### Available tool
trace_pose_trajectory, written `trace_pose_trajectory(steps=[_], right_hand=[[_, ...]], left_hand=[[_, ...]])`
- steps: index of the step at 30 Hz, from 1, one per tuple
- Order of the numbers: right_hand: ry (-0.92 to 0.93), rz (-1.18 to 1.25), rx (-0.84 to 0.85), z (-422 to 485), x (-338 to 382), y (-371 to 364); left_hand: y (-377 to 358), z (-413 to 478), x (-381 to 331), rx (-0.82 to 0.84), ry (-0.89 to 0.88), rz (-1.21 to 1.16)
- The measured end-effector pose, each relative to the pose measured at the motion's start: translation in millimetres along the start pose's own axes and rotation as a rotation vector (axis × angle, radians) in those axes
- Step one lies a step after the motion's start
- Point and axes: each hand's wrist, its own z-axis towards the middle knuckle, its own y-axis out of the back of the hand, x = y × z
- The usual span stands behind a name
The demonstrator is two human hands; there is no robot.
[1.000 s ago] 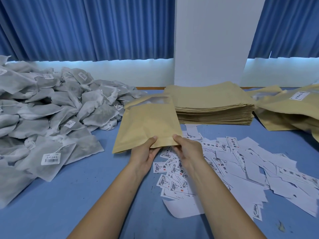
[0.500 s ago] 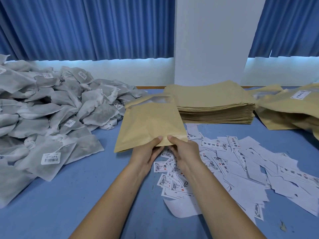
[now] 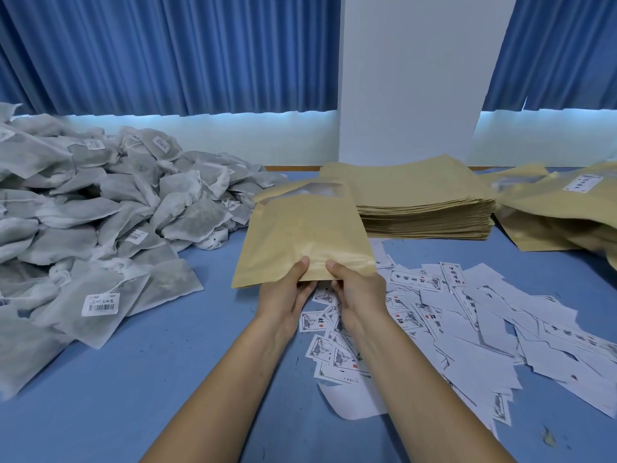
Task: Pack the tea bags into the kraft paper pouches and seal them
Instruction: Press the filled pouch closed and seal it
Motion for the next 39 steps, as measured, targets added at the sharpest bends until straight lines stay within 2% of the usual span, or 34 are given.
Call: trace_pose_trajectory(steps=[4,9,15,18,21,26,29,33,36,39], right_hand=[[0.032,0.011,0.000,-2,-6,-1],[-0.004,0.058,0.035,-7,-8,-5],[0.020,0.074,-0.059,-4,-8,-4],[-0.007,0.129,0.015,-7,-9,-4],[-0.046,0.062,0.063,-12,-13,-6],[-0.030,0.068,-0.044,-9,-9,-4],[-0.047,0.140,-0.029,-9,-8,-3],[-0.106,0.169,0.060,-13,-11,-7],[-0.096,0.087,0.012,-10,-11,-5],[-0.042,0.042,-0.032,-5,-9,-2]], left_hand=[[-2,0,0,-0.023,-0.049,-0.019],[-3,-6,1,0.031,0.044,0.009],[-2,-6,-6,0.002,-0.090,-0.035],[-4,-7,-7,0.010,-0.043,-0.022],[-5,-10,-4,0.019,-0.012,0.004],[-4,-9,-5,-0.096,-0.051,-0.052],[-2,-8,-8,-0.095,-0.044,-0.050],[-3,-10,-4,-0.023,-0.011,0.013],[-3,-9,-2,-0.005,-0.012,0.089],[1,-4,-4,-0.053,-0.112,0.241]])
